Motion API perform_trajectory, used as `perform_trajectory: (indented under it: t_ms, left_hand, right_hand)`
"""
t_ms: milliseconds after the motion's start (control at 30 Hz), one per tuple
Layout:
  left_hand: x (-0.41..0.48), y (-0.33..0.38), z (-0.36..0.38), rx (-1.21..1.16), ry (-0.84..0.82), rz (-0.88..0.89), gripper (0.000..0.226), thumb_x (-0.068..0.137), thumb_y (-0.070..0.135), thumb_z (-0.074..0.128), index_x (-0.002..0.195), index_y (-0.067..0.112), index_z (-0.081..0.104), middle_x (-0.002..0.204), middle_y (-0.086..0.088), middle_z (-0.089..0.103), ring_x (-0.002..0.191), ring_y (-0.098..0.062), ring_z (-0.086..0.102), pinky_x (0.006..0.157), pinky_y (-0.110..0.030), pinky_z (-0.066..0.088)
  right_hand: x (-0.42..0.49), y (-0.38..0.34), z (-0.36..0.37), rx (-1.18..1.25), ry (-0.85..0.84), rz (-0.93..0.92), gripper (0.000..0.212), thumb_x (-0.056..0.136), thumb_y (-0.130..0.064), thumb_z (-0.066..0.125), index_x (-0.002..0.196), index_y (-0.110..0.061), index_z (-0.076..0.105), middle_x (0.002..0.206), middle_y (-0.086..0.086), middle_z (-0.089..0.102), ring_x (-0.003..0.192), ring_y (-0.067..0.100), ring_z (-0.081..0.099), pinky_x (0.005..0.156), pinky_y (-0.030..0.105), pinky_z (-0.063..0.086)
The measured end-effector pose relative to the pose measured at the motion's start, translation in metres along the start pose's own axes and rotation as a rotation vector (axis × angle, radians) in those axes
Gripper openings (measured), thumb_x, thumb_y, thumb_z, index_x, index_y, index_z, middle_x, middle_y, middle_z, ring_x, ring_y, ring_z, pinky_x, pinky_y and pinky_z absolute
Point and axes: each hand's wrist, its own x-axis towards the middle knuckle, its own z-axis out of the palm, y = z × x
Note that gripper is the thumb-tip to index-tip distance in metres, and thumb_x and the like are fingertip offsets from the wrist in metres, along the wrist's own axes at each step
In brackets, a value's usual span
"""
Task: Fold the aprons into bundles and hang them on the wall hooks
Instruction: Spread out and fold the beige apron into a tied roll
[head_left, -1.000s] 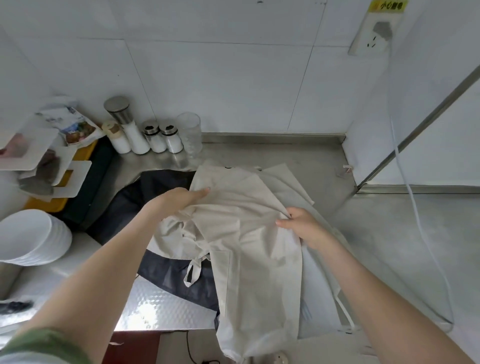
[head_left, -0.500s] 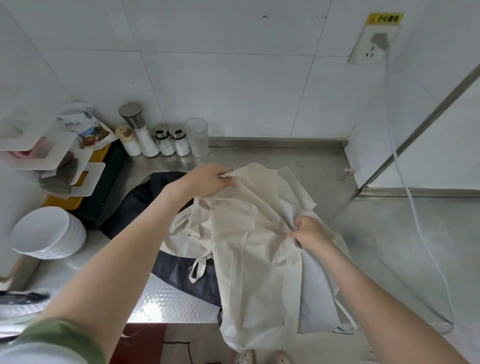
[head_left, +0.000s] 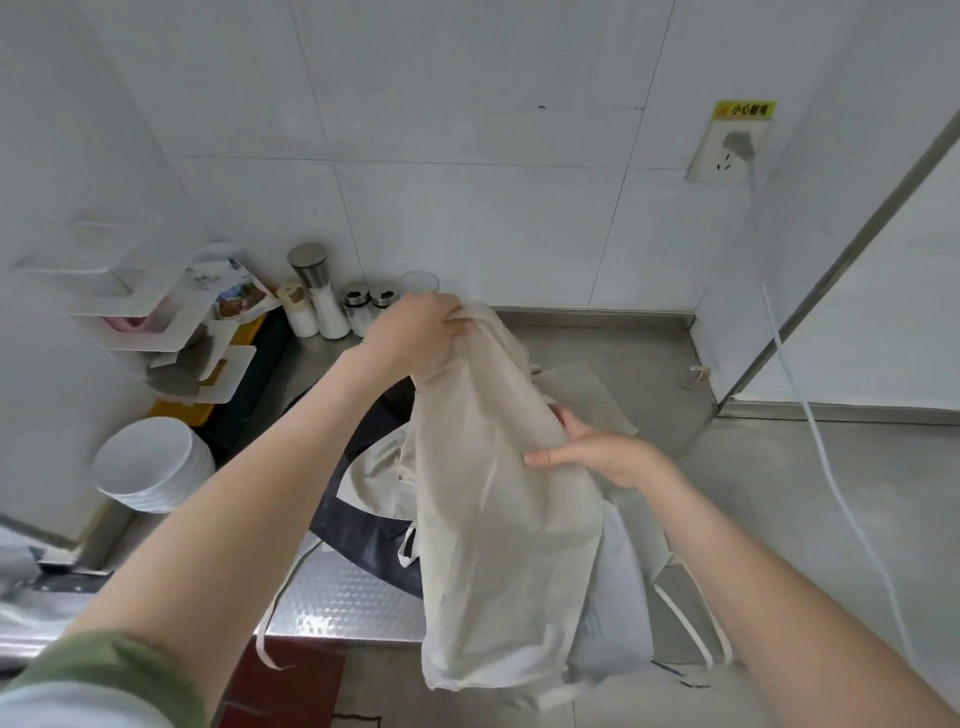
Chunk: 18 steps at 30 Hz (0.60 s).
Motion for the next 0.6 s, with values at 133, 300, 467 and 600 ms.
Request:
perform_trajectory:
  t_ms: [133,300,467,600]
  left_hand:
    - [-0.011,-0.034,0.013,0.191,0.063,-0.288,0.026,0.097,0.012,0.043,0.121,0.009,0.052,0.115,-0.012,0.06,0.105,-0.034,0.058,0.071,-0.037,0.042]
    - [-0.033,-0.052,0.058,0.431,-0.084,-0.25,0.072,0.089,0.018,0.058,0.149,0.018,0.018,0.152,-0.015,0.023,0.141,-0.032,0.022,0.115,-0.049,0.018]
    - [-0.055,-0.01,0.135,0.452,-0.524,0.389,0.082,0.092,0.037,0.06,0.154,0.032,0.006,0.162,-0.003,-0.01,0.149,-0.021,-0.007,0.118,-0.049,-0.004]
    - [-0.046,0.009,0.171,0.373,-0.505,0.427,0.065,0.1,0.024,0.046,0.153,0.034,0.01,0.162,-0.003,-0.002,0.149,-0.019,-0.002,0.118,-0.046,-0.003]
  right_hand:
    - [0.005,0.032,0.01,-0.478,0.042,0.164,0.11,0.071,-0.044,0.081,0.152,-0.02,0.011,0.151,0.0,0.031,0.136,0.019,0.037,0.111,0.034,0.033]
    - [0.014,0.077,0.029,-0.696,0.314,0.214,0.049,0.082,-0.041,0.068,0.122,-0.016,0.053,0.129,0.005,0.051,0.117,0.021,0.05,0.087,0.028,0.04]
    - [0.018,0.102,0.035,-0.581,0.459,0.178,0.071,0.079,-0.031,0.071,0.138,-0.013,0.036,0.138,0.01,0.035,0.131,0.028,0.034,0.102,0.03,0.032]
    - [0.01,0.131,0.025,-0.354,0.625,0.232,0.076,0.071,-0.028,0.079,0.13,-0.01,0.035,0.122,0.012,0.047,0.115,0.03,0.047,0.087,0.036,0.041]
